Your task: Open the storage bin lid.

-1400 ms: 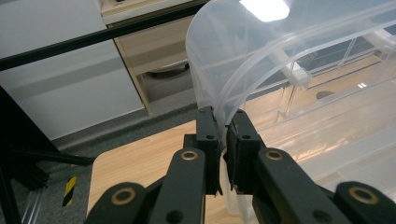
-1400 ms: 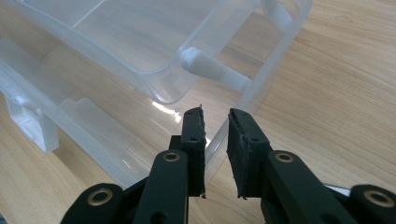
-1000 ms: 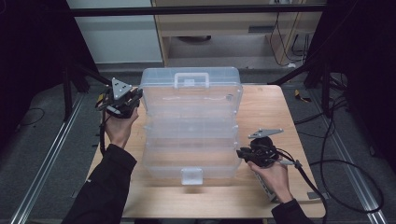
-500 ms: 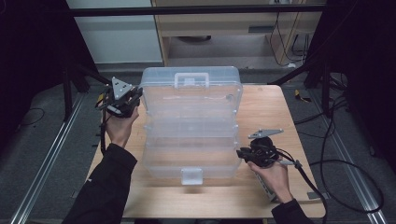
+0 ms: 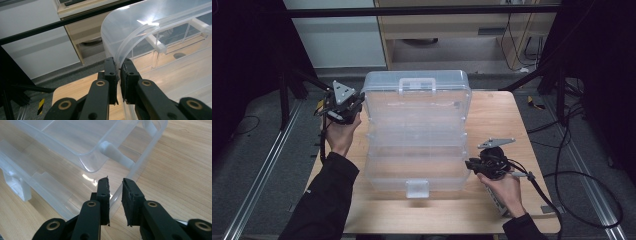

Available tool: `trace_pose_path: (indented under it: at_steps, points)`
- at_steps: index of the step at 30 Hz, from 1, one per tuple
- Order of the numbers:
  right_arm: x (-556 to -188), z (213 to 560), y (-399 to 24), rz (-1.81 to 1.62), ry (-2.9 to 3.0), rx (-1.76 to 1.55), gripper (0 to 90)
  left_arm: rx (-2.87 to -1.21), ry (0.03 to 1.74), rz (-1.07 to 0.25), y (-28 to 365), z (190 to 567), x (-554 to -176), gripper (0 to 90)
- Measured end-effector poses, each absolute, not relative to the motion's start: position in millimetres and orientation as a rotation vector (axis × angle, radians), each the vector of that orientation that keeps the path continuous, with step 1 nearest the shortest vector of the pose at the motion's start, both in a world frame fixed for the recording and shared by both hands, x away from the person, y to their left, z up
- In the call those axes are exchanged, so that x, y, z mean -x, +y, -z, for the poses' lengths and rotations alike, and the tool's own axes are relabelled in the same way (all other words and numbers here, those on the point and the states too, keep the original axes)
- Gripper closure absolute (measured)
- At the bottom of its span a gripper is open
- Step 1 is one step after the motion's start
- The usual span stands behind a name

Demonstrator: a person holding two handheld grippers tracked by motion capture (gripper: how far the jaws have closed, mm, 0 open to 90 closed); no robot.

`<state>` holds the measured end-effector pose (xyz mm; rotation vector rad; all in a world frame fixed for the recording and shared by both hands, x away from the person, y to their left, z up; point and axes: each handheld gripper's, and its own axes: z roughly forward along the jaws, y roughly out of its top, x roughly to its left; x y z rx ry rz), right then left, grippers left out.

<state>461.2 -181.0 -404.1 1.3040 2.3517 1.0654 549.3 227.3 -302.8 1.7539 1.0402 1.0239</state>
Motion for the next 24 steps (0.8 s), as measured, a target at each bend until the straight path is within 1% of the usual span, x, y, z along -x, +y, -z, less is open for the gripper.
trace_pose_path:
  at_steps: [24]
  points:
    - [-461,404,-181,-1.065,2.352,-1.305,76.3,-1.783,1.063,-1.024,224,300,-575,83.8]
